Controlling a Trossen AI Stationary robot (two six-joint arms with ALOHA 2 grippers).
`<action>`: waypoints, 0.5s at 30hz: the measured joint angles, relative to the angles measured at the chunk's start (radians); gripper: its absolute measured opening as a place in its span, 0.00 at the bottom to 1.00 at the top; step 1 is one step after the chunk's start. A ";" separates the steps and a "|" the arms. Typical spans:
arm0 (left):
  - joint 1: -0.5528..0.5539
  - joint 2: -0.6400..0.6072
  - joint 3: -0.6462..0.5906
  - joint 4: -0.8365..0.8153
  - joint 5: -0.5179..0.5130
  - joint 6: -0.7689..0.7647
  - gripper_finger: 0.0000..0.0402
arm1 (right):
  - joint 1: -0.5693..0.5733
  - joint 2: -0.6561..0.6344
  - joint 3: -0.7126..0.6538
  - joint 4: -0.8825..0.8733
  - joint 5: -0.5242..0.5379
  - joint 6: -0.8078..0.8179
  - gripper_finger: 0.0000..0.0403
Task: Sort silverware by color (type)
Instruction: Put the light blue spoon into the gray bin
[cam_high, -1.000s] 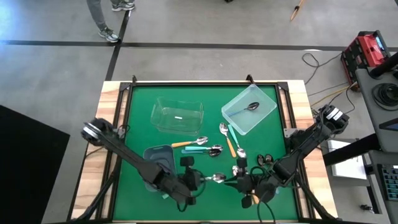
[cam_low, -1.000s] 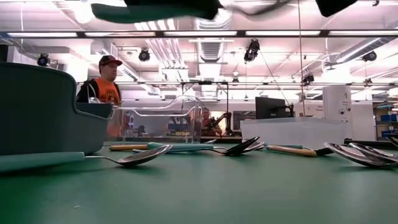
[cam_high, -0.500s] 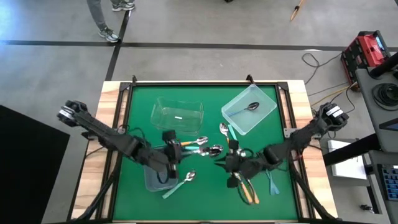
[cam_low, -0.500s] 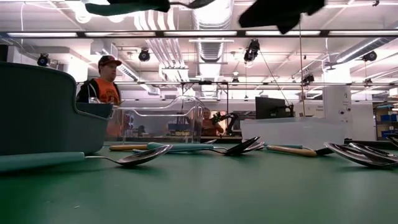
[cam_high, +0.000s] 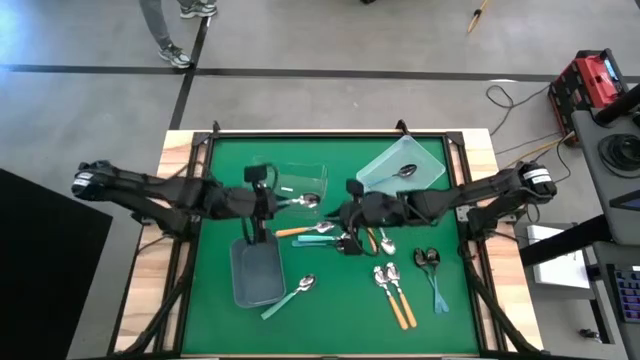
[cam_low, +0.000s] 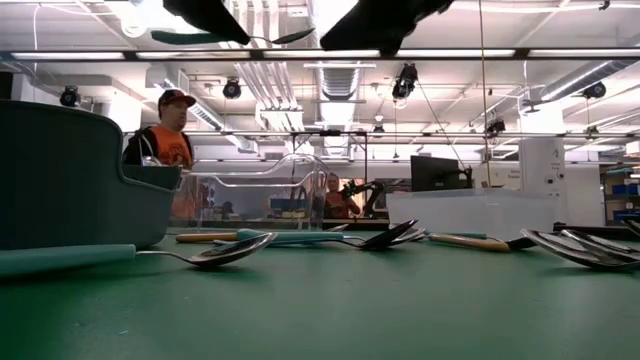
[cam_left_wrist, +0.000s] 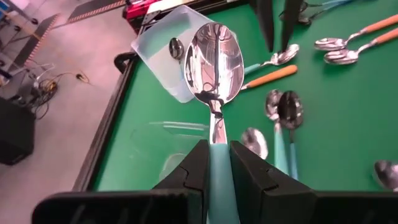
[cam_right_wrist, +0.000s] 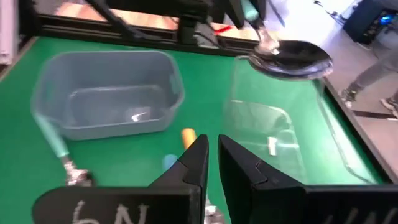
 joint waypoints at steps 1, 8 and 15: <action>0.026 -0.008 -0.002 -0.001 0.013 0.023 0.07 | -0.014 0.000 0.000 -0.001 -0.009 -0.009 0.07; 0.183 -0.027 -0.033 -0.001 0.117 0.145 0.08 | -0.060 0.000 -0.003 -0.060 -0.016 -0.008 0.07; 0.294 -0.006 -0.042 -0.005 0.218 0.241 0.07 | -0.059 0.000 -0.005 -0.103 -0.016 -0.011 0.07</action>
